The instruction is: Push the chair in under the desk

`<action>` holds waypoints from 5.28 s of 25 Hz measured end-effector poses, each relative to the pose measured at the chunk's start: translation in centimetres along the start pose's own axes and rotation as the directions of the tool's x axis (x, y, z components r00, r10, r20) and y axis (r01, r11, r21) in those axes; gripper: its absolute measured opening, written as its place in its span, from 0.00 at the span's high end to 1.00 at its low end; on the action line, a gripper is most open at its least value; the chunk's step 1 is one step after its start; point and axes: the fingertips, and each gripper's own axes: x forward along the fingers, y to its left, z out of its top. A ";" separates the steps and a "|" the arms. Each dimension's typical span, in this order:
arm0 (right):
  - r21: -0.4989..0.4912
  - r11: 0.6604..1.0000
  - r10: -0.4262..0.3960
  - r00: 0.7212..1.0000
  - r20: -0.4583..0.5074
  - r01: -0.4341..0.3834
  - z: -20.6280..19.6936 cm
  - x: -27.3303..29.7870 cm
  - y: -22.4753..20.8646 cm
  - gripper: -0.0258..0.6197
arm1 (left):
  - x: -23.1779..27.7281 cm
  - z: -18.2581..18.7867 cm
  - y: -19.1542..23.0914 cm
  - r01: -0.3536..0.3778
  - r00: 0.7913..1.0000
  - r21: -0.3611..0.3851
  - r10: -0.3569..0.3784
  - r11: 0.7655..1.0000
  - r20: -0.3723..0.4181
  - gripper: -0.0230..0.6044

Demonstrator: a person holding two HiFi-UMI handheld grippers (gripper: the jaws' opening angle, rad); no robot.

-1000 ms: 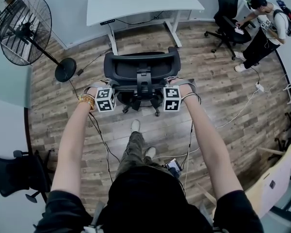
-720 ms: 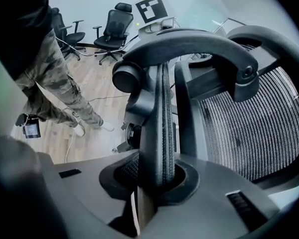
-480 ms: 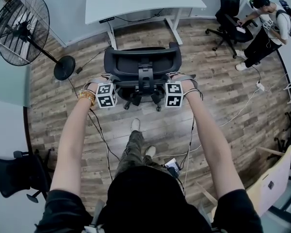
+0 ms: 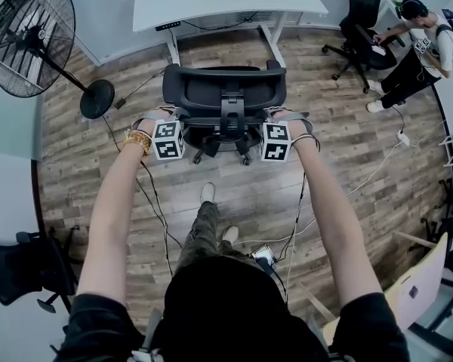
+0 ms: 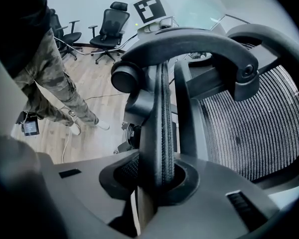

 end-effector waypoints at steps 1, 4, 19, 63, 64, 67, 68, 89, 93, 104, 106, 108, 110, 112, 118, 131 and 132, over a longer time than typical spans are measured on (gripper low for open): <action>0.003 1.000 0.003 1.000 -0.003 -0.003 -0.1 0.2 -0.6 0.85 | 0.1 -0.2 0.6 -0.002 1.000 0.001 0.002 1.000 0.001 0.83; 0.007 1.000 0.006 1.000 -0.011 -0.006 -0.6 0.7 -1.2 0.85 | 0.5 -0.3 1.5 -0.018 1.000 0.012 0.018 1.000 0.001 0.83; 0.028 1.000 0.005 1.000 -0.023 -0.005 -0.8 2.6 -4.1 0.85 | 2.2 -2.0 4.6 -0.025 1.000 0.041 0.025 0.999 0.007 0.83; 0.067 0.998 0.005 0.999 -0.045 -0.002 -3.7 11.2 -21.6 0.85 | 9.3 -7.9 22.4 -0.043 0.999 0.078 0.042 0.996 0.020 0.84; 0.063 0.998 -0.003 0.999 -0.045 0.005 -3.6 11.3 -21.6 0.85 | 9.4 -8.0 22.4 -0.048 0.999 0.079 0.046 0.996 0.018 0.84; 0.053 0.998 -0.014 0.999 -0.043 0.016 -3.8 11.6 -21.7 0.85 | 9.6 -8.1 22.4 -0.055 0.998 0.076 0.054 0.996 0.011 0.84; 0.049 0.999 -0.016 0.999 -0.042 0.018 -3.9 11.7 -21.9 0.85 | 9.6 -8.1 22.6 -0.055 0.998 0.072 0.055 0.996 0.008 0.84; -0.008 1.000 -0.011 1.000 -0.010 0.011 -6.2 15.9 -30.8 0.85 | 13.1 -10.1 30.6 -0.030 0.999 0.020 0.031 0.999 -0.014 0.84; -0.012 1.000 -0.001 1.000 -0.006 0.001 -6.7 16.1 -31.5 0.85 | 13.4 -10.1 31.3 -0.026 0.999 0.014 0.027 1.000 -0.021 0.84; -0.036 0.999 0.006 1.000 0.009 -0.006 -8.2 17.1 -34.6 0.85 | 14.5 -10.0 34.2 -0.035 0.999 -0.014 0.034 0.999 -0.036 0.84; -0.042 0.999 0.004 1.000 0.012 -0.003 -8.4 17.3 -35.2 0.85 | 14.7 -10.1 34.7 -0.041 0.998 -0.019 0.040 0.999 -0.039 0.84; -0.046 0.999 0.008 1.000 0.015 -0.008 -8.7 17.7 -36.1 0.85 | 15.1 -10.2 35.5 -0.040 0.998 -0.025 0.039 0.999 -0.045 0.84; -0.053 0.999 0.012 1.000 0.018 -0.011 -9.0 18.0 -36.6 0.85 | 15.4 -10.2 35.8 -0.034 0.998 -0.034 0.032 0.999 -0.046 0.84; -0.061 0.998 0.011 1.000 0.021 -0.010 -9.2 18.2 -37.3 0.85 | 15.6 -10.1 36.2 -0.030 0.999 -0.044 0.028 0.999 -0.047 0.84; -0.083 0.996 0.010 0.999 0.032 -0.007 -9.4 18.6 -37.9 0.85 | 15.7 -10.2 37.0 -0.064 0.996 -0.043 0.061 0.997 -0.063 0.84; -0.144 0.989 0.015 0.998 0.059 -0.006 -11.1 20.6 -42.1 0.85 | 17.5 -10.4 39.8 -0.065 0.995 -0.114 0.055 0.991 -0.088 0.84; -0.148 0.989 0.019 0.998 0.062 -0.009 -11.3 20.9 -42.8 0.85 | 17.8 -10.6 40.6 -0.067 0.994 -0.117 0.057 0.991 -0.092 0.84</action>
